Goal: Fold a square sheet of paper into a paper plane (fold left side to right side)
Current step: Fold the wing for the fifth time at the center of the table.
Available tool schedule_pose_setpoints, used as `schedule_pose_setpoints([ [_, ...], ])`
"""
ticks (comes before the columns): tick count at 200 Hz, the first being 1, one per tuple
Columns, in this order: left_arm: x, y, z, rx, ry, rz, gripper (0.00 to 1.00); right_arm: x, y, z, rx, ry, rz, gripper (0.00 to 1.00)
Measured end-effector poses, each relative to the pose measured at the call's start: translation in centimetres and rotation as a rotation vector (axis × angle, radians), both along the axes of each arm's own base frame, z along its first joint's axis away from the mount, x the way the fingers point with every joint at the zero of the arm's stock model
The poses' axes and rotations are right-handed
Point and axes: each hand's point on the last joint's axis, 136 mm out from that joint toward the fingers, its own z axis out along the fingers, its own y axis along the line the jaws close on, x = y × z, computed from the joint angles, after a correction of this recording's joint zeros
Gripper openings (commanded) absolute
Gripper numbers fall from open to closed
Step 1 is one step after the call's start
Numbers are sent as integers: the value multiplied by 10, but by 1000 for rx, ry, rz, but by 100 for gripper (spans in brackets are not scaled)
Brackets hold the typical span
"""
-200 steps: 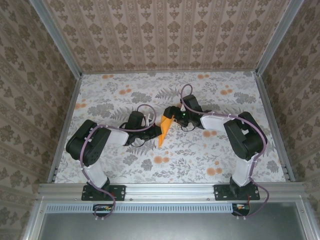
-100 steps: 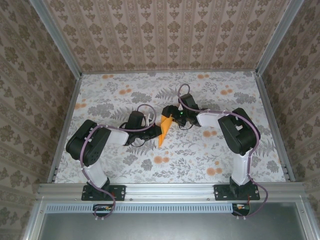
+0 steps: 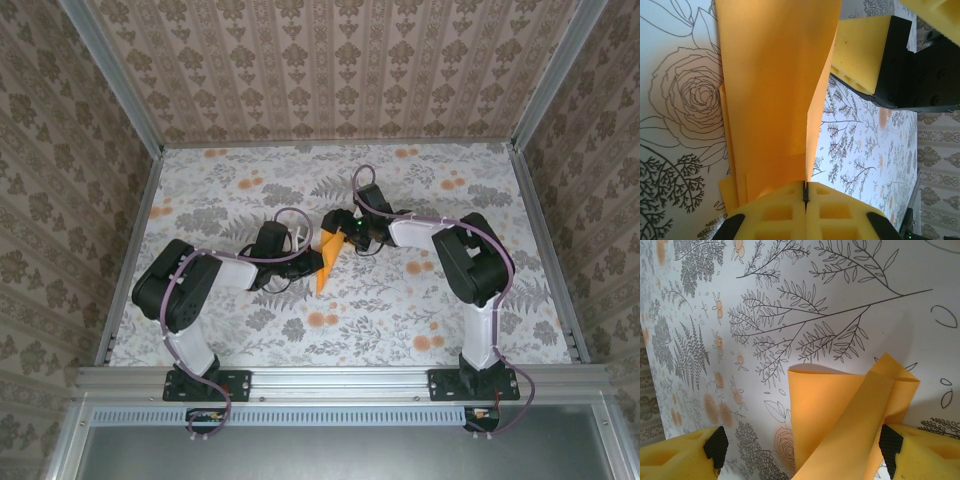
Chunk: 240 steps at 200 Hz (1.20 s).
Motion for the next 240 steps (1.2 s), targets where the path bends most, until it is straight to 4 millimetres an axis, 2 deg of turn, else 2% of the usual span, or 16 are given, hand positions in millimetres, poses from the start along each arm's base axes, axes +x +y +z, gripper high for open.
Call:
schedule_pose_setpoints([
  [70,2,2,-1,19,-5,-10,0,-1,1,-5,-72,27,26,84],
  [240,8,10,-1,83,-17,-69,0,-1,2,-5,-99,24,47,84],
])
